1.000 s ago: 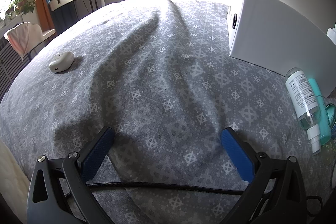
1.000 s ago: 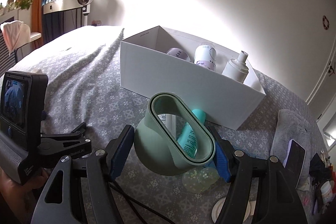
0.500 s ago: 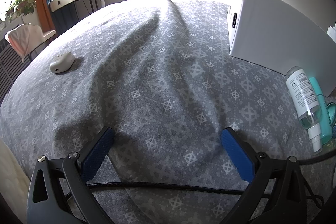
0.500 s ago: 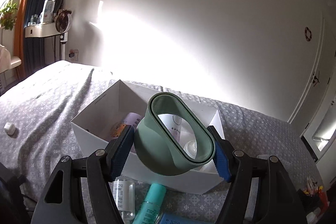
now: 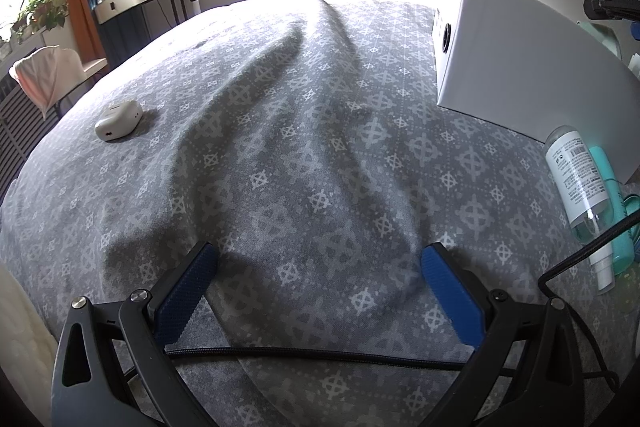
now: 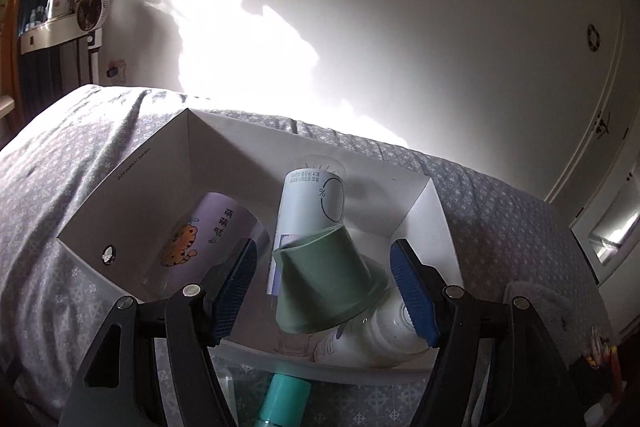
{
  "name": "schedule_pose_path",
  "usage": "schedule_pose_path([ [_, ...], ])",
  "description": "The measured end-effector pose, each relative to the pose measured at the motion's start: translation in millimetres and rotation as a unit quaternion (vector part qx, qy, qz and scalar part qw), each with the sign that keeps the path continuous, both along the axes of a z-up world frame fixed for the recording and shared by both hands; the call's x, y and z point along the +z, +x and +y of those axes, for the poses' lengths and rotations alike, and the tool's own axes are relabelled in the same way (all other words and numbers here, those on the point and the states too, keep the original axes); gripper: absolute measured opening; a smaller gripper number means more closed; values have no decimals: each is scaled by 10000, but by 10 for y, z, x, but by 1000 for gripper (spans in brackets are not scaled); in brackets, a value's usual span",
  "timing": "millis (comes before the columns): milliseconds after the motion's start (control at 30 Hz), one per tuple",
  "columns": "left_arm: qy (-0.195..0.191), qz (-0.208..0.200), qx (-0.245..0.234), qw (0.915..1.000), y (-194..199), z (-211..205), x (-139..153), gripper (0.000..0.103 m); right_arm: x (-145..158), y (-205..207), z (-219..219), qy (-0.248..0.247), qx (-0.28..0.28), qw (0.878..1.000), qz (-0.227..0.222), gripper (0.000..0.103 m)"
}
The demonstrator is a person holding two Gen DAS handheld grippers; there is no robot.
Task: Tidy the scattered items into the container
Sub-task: 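Grasp the green holder by its rim with the right gripper and drop it into the box, then move the right tool to the cream round ridged holder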
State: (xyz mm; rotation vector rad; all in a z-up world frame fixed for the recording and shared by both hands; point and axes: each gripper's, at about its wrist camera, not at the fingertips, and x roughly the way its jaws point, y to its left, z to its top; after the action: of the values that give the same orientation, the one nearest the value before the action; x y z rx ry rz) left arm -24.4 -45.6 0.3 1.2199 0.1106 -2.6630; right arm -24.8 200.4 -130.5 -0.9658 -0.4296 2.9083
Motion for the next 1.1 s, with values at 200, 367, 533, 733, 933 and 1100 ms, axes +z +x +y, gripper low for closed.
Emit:
schedule_pose_path([
  [200,-3,1,2,10000,3,21,-11,103,256,308,62,-173,-264,9986,432,103],
  [367,-5,1,2,10000,5,20,-16,103,217,833,147,-828,-345,9959,116,103],
  [533,-8,6,-6,10000,7,26,-20,103,-237,1534,173,-787,-57,9960,-421,103],
  [733,-79,-7,-9,10000,28,61,-22,103,-739,2283,581,-865,-489,9880,-1185,103],
  [933,-136,-17,-6,9999,27,86,-35,103,-1039,2275,1067,-1738,-1138,9613,-1812,103],
  [1100,-132,-15,-10,9999,28,84,-39,103,-1152,1985,1202,-2245,-1530,9418,-1979,103],
])
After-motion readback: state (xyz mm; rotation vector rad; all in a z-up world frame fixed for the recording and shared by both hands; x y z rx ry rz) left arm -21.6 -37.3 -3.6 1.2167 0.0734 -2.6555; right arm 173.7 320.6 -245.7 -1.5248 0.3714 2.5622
